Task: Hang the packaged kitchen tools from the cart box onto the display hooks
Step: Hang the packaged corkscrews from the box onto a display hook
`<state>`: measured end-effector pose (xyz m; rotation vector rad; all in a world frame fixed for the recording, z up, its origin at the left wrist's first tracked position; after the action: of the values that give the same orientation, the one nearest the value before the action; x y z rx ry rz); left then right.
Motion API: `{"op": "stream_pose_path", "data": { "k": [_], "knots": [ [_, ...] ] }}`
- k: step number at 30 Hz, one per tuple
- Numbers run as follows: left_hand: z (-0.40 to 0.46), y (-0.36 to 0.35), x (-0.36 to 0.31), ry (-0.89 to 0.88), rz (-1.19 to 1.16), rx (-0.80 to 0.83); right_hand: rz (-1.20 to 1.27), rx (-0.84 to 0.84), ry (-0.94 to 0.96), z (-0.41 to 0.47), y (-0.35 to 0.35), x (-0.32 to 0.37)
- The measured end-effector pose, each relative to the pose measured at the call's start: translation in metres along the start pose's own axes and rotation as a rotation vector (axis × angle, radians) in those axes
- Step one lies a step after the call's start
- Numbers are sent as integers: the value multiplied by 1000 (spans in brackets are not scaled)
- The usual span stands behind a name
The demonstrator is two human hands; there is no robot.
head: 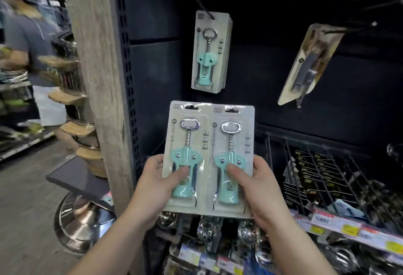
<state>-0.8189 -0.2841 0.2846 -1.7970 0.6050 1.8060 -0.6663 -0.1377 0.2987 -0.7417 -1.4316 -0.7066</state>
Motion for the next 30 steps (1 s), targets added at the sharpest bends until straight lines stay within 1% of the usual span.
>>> {"op": "stream_pose_path", "data": {
  "k": [10, 19, 30],
  "knots": [
    [53, -3, -26, -62, -82, 2, -44, 0, 71, 44, -11, 32],
    [96, 18, -73, -147, -120, 38, -8, -115, 146, 64, -28, 61],
    [98, 19, -104, -296, -130, 130, 42, -155, 192, 52, -41, 82]
  ]
}}
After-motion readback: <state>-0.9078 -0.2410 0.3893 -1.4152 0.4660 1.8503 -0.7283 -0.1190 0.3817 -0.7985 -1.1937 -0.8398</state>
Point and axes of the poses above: each hand's wrist, its own z-axis towards the middle knuckle, its own y-axis out of the back of the hand, x = y × z, the point moved 2 cm from there along z, towards the middle knuckle, and after that the axes turned 2 degrees about -y, right-handed, at the moved point
